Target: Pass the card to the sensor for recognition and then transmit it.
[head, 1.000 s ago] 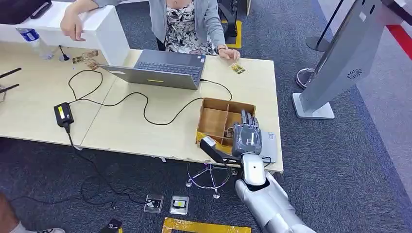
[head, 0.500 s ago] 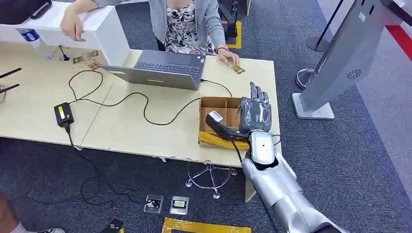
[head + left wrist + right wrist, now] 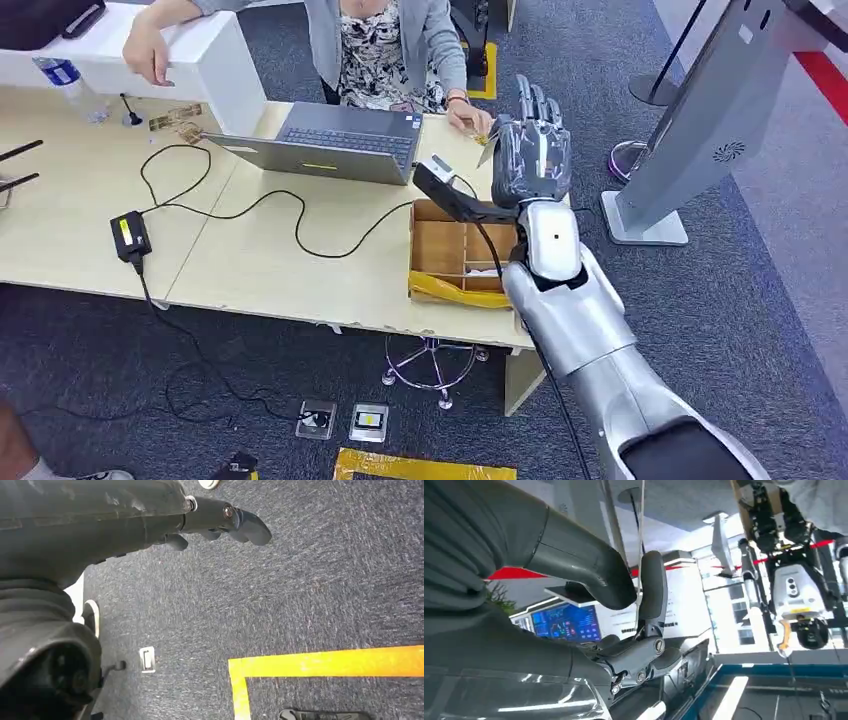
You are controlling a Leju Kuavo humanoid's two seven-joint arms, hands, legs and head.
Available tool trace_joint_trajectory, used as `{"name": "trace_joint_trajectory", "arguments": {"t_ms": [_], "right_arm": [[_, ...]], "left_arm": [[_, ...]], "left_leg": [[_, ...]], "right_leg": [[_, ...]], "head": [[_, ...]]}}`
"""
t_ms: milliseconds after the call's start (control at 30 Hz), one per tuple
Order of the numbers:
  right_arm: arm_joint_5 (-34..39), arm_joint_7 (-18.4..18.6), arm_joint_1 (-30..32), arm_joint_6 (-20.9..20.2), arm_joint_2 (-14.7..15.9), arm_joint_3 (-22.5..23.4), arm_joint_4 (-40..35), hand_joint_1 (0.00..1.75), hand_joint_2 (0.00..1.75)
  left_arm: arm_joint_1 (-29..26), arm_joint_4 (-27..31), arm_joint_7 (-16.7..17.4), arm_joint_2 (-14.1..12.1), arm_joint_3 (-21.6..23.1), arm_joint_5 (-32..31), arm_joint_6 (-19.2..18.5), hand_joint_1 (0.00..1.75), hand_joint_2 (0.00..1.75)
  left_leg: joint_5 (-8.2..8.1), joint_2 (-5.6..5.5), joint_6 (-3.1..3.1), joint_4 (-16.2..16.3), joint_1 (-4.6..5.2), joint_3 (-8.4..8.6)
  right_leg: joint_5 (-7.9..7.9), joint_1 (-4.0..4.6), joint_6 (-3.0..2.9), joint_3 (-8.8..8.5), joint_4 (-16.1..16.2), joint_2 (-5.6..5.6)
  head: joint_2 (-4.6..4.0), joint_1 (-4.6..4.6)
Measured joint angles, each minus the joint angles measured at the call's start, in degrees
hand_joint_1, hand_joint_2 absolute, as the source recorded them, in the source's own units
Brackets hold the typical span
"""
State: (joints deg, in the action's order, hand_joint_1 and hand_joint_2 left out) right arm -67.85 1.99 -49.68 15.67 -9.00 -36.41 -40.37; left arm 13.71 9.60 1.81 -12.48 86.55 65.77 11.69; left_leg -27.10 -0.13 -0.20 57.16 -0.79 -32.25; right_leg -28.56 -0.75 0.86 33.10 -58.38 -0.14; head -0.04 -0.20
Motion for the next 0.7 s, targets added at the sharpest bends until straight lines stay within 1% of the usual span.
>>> {"name": "trace_joint_trajectory", "arguments": {"t_ms": [100,200,367,533,700], "right_arm": [[0.44,-0.13,-0.22,0.46,-0.59,0.0,0.04,1.75,1.75],[1.14,-1.03,-0.67,1.09,-1.27,-0.02,0.48,1.75,1.75],[1.95,-1.05,-1.55,0.77,-2.45,-0.04,1.55,1.75,1.75],[2.49,-0.3,-2.84,-1.22,-3.0,-0.04,3.85,1.75,1.75],[2.47,0.19,-3.36,-2.16,-3.37,-0.04,5.44,1.75,1.75]], "left_arm": [[-0.04,0.0,0.0,0.0,0.02,0.39,0.13,0.0,0.0],[-0.03,0.0,0.0,-0.02,0.04,0.39,0.13,0.0,0.0],[-0.04,0.0,0.0,-0.02,0.04,0.55,0.22,0.0,0.0],[0.0,0.0,0.0,-0.02,0.04,0.2,0.17,0.0,0.0],[-0.01,0.0,0.0,-0.02,0.04,-0.02,0.15,0.0,0.0]], "left_leg": [[0.0,-0.01,0.0,0.0,0.0,-0.01],[0.0,-0.01,0.0,0.0,0.0,-0.01],[0.0,-0.01,0.0,0.0,-0.01,-0.01],[0.0,-0.01,0.0,0.0,-0.01,-0.01],[0.0,-0.01,0.0,0.0,0.0,-0.02]], "right_leg": [[0.0,0.0,0.0,0.0,0.0,-0.03],[0.0,0.0,0.0,0.0,0.0,-0.01],[0.0,0.01,0.0,0.01,0.0,-0.03],[0.0,0.01,0.0,0.0,0.0,-0.02],[0.0,0.0,0.0,0.01,0.0,-0.02]], "head": [[0.0,0.02],[0.0,0.0],[0.0,0.02],[0.0,0.02],[0.0,0.0]]}}
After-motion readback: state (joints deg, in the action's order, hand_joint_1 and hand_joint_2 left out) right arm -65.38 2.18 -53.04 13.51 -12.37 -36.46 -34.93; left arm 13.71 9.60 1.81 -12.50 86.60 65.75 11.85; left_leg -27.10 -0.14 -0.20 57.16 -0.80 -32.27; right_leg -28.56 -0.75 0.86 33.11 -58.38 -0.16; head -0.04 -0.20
